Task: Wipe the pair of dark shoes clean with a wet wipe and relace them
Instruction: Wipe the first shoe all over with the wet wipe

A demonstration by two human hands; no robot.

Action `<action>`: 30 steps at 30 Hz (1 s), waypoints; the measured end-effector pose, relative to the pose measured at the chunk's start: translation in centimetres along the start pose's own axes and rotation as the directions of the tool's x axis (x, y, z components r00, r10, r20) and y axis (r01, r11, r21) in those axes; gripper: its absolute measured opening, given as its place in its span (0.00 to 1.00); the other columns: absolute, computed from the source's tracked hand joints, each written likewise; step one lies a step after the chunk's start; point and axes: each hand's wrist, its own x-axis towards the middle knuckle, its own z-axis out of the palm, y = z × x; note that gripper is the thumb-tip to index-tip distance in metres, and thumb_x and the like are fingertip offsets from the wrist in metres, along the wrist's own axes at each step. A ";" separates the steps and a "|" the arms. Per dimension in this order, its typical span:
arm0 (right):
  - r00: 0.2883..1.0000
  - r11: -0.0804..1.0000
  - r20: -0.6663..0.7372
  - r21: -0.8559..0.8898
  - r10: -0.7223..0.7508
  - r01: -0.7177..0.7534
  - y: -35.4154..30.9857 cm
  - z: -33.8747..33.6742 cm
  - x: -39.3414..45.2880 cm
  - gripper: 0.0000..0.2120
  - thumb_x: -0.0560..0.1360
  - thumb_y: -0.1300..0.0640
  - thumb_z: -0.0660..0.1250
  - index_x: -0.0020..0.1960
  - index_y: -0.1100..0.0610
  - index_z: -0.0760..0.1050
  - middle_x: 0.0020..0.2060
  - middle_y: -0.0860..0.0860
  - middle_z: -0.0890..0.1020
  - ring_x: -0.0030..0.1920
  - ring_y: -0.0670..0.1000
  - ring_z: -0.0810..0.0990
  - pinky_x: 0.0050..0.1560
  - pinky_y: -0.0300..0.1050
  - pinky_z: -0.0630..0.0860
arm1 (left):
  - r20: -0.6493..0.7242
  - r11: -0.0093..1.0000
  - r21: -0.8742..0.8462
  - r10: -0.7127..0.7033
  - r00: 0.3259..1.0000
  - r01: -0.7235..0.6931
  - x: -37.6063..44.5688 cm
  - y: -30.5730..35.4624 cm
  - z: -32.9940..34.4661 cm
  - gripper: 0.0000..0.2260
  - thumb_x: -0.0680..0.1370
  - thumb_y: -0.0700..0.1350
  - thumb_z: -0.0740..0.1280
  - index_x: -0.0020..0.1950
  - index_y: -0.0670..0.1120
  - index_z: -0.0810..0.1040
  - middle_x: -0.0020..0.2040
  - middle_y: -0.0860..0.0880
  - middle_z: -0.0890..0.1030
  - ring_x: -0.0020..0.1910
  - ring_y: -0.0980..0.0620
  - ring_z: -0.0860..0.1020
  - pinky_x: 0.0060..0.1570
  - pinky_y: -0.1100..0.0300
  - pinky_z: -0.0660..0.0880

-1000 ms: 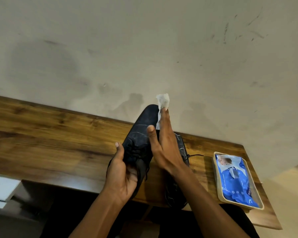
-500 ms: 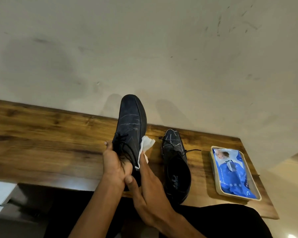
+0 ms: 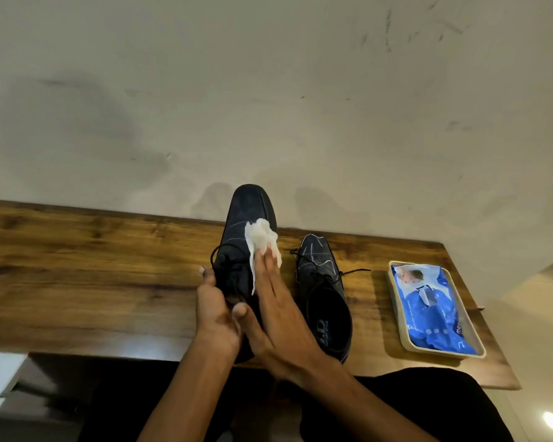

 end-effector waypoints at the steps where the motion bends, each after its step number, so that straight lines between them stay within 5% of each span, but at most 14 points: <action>1: 1.000 1.000 -0.020 -0.014 -0.009 0.009 0.2 -0.4 1.0 0.41 0.80 0.33 0.45 0.82 0.52 0.32 0.81 0.45 0.32 0.79 0.42 0.31 0.82 0.53 0.43 | 0.001 1.000 0.014 0.000 1.000 0.000 0.0 -0.2 -0.1 0.26 0.83 0.61 0.52 0.62 0.42 0.79 0.48 0.42 0.87 0.51 0.46 0.83 0.50 0.53 0.79; 4: 0.998 0.999 -0.061 -0.033 -0.003 0.001 0.7 -1.0 2.7 0.42 0.80 0.30 0.43 0.83 0.53 0.36 0.81 0.45 0.34 0.79 0.41 0.30 0.82 0.54 0.41 | 0.006 1.000 0.028 0.009 1.000 -0.009 0.5 -1.1 -0.7 0.27 0.82 0.62 0.53 0.67 0.44 0.77 0.56 0.43 0.85 0.57 0.47 0.82 0.57 0.53 0.77; 9: 0.999 0.999 -0.023 -0.017 0.042 -0.042 0.7 1.4 0.1 0.39 0.83 0.34 0.48 0.83 0.55 0.36 0.81 0.45 0.33 0.79 0.41 0.31 0.82 0.49 0.42 | -0.043 0.998 0.051 -0.033 0.999 0.035 0.9 -1.4 -0.5 0.26 0.84 0.60 0.49 0.53 0.43 0.78 0.36 0.45 0.86 0.40 0.48 0.83 0.43 0.55 0.74; 12: 0.996 0.996 0.003 0.035 0.085 -0.085 0.7 2.2 -2.1 0.38 0.84 0.36 0.49 0.83 0.53 0.35 0.81 0.43 0.33 0.79 0.38 0.32 0.80 0.40 0.40 | -0.088 0.999 0.008 -0.040 0.995 0.041 1.4 -1.5 -0.5 0.27 0.84 0.59 0.50 0.63 0.38 0.76 0.49 0.40 0.85 0.42 0.46 0.83 0.50 0.54 0.75; 15: 0.987 0.988 -0.081 0.083 0.139 -0.132 1.6 2.2 -2.1 0.33 0.84 0.38 0.51 0.84 0.52 0.47 0.83 0.45 0.50 0.81 0.39 0.47 0.81 0.40 0.51 | -0.144 0.998 0.025 -0.057 0.988 0.061 1.7 -2.2 -1.1 0.27 0.83 0.60 0.54 0.67 0.38 0.75 0.54 0.40 0.81 0.48 0.45 0.81 0.50 0.51 0.81; 18: 0.955 0.989 -0.260 0.075 0.144 -0.128 3.5 1.6 -0.1 0.23 0.86 0.51 0.58 0.80 0.53 0.64 0.68 0.49 0.74 0.68 0.44 0.72 0.69 0.42 0.71 | -0.137 0.997 -0.070 -0.042 0.990 0.032 1.9 -2.7 -1.4 0.26 0.83 0.58 0.56 0.69 0.38 0.74 0.58 0.38 0.82 0.54 0.44 0.82 0.47 0.53 0.82; 23: 0.950 0.993 -0.293 -0.004 0.111 -0.118 6.0 1.2 3.3 0.19 0.82 0.62 0.63 0.72 0.55 0.76 0.51 0.50 0.77 0.53 0.49 0.76 0.56 0.42 0.76 | -0.121 0.987 -0.159 -0.044 0.992 0.025 2.8 -3.1 -2.2 0.27 0.83 0.59 0.56 0.69 0.38 0.74 0.61 0.38 0.81 0.59 0.45 0.82 0.52 0.51 0.80; 30: 0.940 0.985 -0.314 -0.065 0.131 -0.159 6.5 1.7 4.7 0.12 0.78 0.65 0.66 0.59 0.64 0.83 0.57 0.54 0.81 0.58 0.52 0.81 0.61 0.49 0.80 | -0.151 0.991 -0.132 -0.055 0.987 0.035 3.6 -3.4 -2.8 0.25 0.84 0.58 0.56 0.64 0.37 0.76 0.53 0.39 0.83 0.51 0.47 0.83 0.47 0.56 0.82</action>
